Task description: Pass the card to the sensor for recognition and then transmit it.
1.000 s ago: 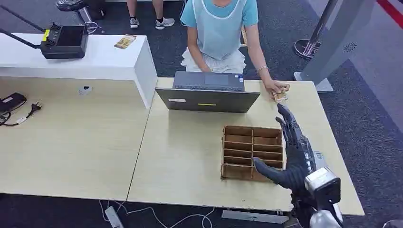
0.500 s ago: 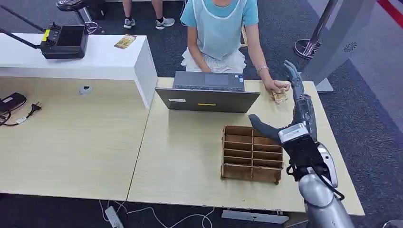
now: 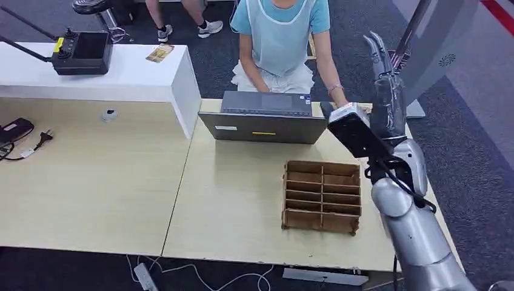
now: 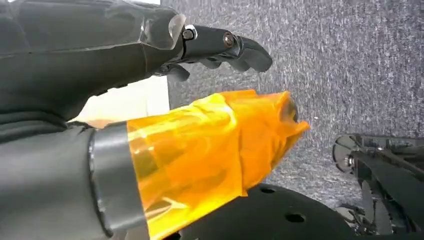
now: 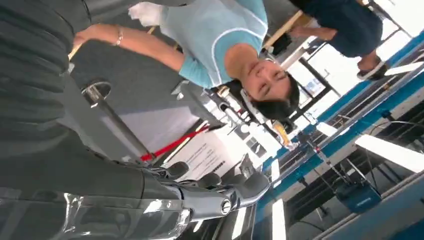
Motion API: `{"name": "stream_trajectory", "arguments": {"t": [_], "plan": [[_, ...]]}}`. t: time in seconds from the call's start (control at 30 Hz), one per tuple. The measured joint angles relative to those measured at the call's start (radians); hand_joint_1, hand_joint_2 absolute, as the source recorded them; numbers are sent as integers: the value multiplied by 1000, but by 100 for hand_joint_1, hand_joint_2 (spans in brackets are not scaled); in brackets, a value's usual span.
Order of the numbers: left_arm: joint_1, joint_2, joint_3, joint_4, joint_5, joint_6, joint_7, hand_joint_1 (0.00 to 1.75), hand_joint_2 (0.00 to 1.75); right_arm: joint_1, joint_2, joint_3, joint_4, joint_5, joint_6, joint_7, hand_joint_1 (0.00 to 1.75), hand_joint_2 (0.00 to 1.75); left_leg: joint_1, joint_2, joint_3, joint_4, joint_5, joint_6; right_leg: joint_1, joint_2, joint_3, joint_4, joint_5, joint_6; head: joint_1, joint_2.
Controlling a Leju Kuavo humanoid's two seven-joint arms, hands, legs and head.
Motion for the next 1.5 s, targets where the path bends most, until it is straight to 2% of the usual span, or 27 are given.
{"name": "stream_trajectory", "arguments": {"t": [0.3,0.57,0.97,1.5], "plan": [[-3,6,-26,0,-20,-18,-3,0,0,-127,1,11,161,145,-4,47,0,175,0,0,0,0,1,0,0,0,0,0,1,0,0,0],[-6,13,-51,0,-38,-26,-4,0,0,-206,1,23,294,292,-37,81,0,175,0,0,0,0,1,0,0,0,0,0,1,0,0,0],[-7,16,-76,0,-55,-29,-11,0,0,-302,1,27,475,352,-48,111,0,175,0,0,0,0,1,0,0,0,0,0,1,0,0,0],[-7,20,-88,0,-65,-31,-14,0,0,-333,2,25,566,388,-61,117,0,175,0,0,0,0,1,0,0,0,0,0,1,0,0,0]]}}
